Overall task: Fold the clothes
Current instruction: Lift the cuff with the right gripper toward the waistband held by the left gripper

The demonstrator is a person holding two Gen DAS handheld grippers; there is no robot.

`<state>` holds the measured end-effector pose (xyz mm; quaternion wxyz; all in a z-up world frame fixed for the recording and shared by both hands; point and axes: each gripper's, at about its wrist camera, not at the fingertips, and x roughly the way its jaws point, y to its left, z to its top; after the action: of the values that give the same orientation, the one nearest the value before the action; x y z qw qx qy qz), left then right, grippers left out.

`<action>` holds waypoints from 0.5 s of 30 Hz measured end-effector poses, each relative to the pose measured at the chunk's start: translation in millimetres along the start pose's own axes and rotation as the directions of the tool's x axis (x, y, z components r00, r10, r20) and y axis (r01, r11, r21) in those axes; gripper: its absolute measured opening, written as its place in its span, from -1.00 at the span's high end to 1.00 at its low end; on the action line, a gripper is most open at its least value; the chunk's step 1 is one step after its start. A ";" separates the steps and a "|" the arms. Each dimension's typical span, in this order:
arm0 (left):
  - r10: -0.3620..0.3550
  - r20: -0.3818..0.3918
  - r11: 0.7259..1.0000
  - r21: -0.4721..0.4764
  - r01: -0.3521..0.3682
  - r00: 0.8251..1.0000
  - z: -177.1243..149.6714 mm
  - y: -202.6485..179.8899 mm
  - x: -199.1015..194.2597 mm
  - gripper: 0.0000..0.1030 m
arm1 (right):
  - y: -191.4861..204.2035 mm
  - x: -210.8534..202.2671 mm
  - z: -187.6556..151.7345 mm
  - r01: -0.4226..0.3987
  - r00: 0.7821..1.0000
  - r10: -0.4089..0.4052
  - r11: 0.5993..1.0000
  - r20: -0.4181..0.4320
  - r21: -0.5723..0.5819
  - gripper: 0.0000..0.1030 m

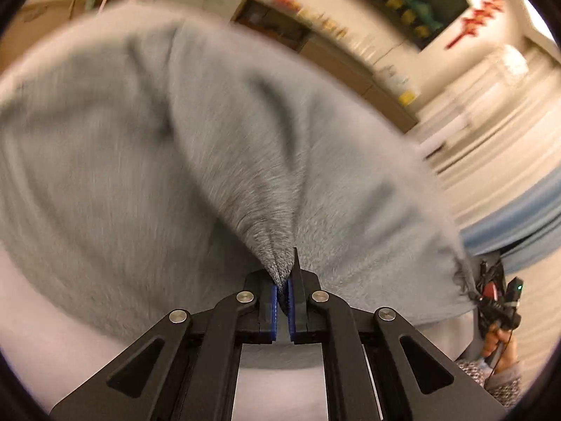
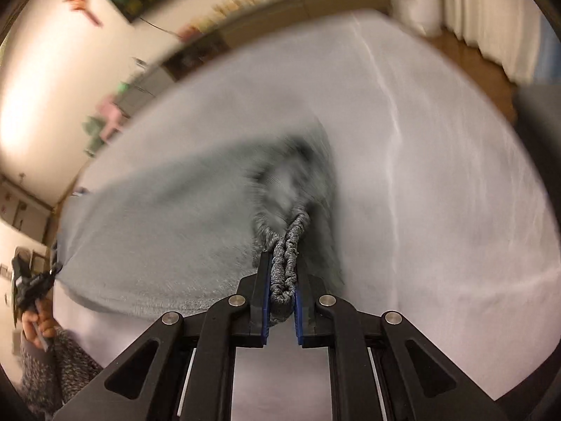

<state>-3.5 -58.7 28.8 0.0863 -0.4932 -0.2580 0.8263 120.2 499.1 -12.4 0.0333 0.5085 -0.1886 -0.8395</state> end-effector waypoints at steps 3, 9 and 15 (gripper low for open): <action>0.024 -0.028 1.000 0.017 -0.024 0.999 -6.7 -5.8 14.8 0.87 | -10.0 21.8 -5.6 0.025 0.999 -0.024 0.999 -0.031 0.041 0.78; -0.054 0.193 0.999 0.019 0.051 0.980 9.5 -25.9 -37.1 0.88 | 30.6 -29.9 23.0 0.027 0.984 -0.021 0.999 0.178 -0.028 0.78; -0.075 0.208 0.997 -0.012 0.079 0.975 38.7 -42.8 -40.1 0.91 | 78.5 -49.7 69.9 0.086 0.957 -0.059 0.993 0.285 -0.086 0.78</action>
<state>-21.5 -51.4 96.4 0.0858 -0.3947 -0.2926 0.8668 72.8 458.4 85.7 0.0002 0.3883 -0.1313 -0.9121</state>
